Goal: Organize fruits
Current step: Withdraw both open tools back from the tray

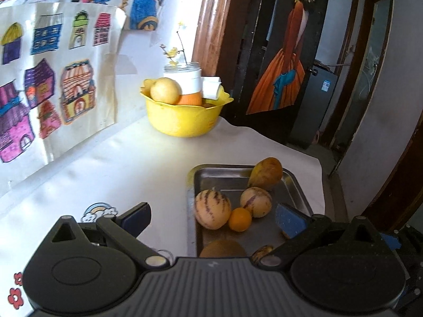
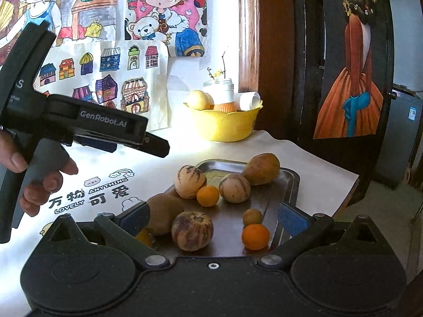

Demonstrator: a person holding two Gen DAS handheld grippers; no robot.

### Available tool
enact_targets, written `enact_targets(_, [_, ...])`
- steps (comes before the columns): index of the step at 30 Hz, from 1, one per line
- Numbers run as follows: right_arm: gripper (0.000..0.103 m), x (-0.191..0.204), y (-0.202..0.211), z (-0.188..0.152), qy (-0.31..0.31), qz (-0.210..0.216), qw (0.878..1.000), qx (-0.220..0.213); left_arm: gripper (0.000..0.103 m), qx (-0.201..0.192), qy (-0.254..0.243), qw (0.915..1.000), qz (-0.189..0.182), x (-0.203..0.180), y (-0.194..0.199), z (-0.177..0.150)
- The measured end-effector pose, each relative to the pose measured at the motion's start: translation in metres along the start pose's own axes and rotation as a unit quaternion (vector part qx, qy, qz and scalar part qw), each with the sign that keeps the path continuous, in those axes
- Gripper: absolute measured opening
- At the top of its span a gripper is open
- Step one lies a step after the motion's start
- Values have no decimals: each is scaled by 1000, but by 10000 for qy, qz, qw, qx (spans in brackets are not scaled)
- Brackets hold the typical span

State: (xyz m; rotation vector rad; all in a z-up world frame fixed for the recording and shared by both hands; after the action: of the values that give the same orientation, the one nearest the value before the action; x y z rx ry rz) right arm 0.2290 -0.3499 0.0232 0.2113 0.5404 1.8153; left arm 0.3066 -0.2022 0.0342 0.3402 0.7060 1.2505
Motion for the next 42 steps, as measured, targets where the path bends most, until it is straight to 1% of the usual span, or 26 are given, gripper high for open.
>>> enact_targets(4, [102,11,6,3,9,2,10000,-51,102,-48,6,10000,40,10,12,-4])
enact_targets(8, [102,19,12,10,152,7,9999,-57,102,-61,28,10000,54,18,23,-7])
enact_targets(14, [102,28,22,17,273,-1,9996,-87,102,-253,55,9996,138,32,44,-5])
enact_targets(20, [102,38,32,21,324,-20,9994,-114,102,-309,136,9992,198,46,57,-6])
enact_targets(29, [102,50,41,22,180,-34,9997,-157,103,-396,239,9985,298,66,71,-18])
enact_targets(37, [102,65,45,17,49,16,9996,-271,103,-385,460,9977,328,87,88,-33])
enact_targets(42, [102,70,50,14,-84,-91,9992,-368,103,-581,431,9964,442,95,102,-36])
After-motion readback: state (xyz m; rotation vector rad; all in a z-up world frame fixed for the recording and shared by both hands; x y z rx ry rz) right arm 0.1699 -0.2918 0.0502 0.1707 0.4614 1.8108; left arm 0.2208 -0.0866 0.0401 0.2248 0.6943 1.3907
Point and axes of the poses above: each gripper's, at about its wrist camera, not at the fingertips, and y roughly against the way its jaws point, x to its left, z to its top, the point moved 9 cm from there along -y, roughly the way its jaws point, and after that the axes turned 11 degrees about y, right-handed, at the moved point
